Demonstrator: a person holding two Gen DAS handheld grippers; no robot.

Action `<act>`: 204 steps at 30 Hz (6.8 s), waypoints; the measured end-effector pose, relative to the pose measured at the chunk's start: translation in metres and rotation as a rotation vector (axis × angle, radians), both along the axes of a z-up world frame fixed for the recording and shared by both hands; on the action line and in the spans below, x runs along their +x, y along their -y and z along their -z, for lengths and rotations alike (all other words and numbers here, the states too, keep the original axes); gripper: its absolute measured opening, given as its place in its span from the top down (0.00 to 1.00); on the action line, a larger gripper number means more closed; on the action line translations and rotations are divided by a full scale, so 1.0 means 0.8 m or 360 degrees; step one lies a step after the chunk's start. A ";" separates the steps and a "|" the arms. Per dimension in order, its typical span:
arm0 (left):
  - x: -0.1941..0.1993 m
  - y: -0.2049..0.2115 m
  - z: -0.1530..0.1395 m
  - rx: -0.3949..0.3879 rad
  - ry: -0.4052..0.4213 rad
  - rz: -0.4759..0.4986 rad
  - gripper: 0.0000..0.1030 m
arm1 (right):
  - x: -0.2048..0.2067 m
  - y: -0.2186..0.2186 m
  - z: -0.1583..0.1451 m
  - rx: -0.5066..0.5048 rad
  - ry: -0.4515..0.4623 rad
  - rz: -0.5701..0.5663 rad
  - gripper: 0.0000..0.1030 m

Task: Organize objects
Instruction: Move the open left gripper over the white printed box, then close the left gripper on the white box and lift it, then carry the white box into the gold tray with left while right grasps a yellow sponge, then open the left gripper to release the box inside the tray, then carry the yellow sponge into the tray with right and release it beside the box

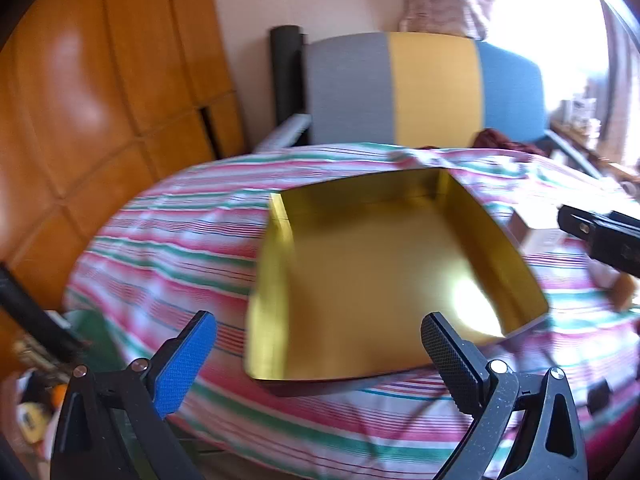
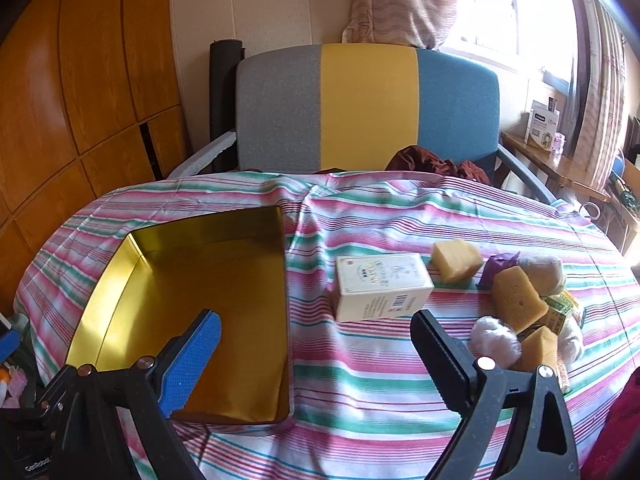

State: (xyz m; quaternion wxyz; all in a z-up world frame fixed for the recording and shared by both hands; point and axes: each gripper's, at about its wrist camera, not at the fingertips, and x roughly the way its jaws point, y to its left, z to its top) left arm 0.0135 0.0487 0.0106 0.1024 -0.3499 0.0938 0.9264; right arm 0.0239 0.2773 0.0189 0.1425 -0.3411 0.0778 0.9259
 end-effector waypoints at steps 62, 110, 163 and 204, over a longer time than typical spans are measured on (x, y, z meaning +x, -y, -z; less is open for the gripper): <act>-0.128 -0.416 0.077 -0.0584 0.0226 0.1421 0.09 | 0.078 -0.300 0.037 -0.0535 -0.0055 0.0643 0.05; -0.026 -0.215 -0.004 0.0036 0.0155 0.0768 0.50 | 0.085 -0.317 0.060 -0.0744 0.0072 0.0695 0.12; -0.323 -0.023 0.076 -0.0028 0.0418 -0.0112 0.36 | 0.090 -0.266 0.063 -0.0373 0.0250 0.0467 0.69; -0.093 0.128 0.035 0.0312 0.0215 -0.0261 0.10 | -0.170 0.149 0.078 -0.0800 0.0488 -0.0875 0.67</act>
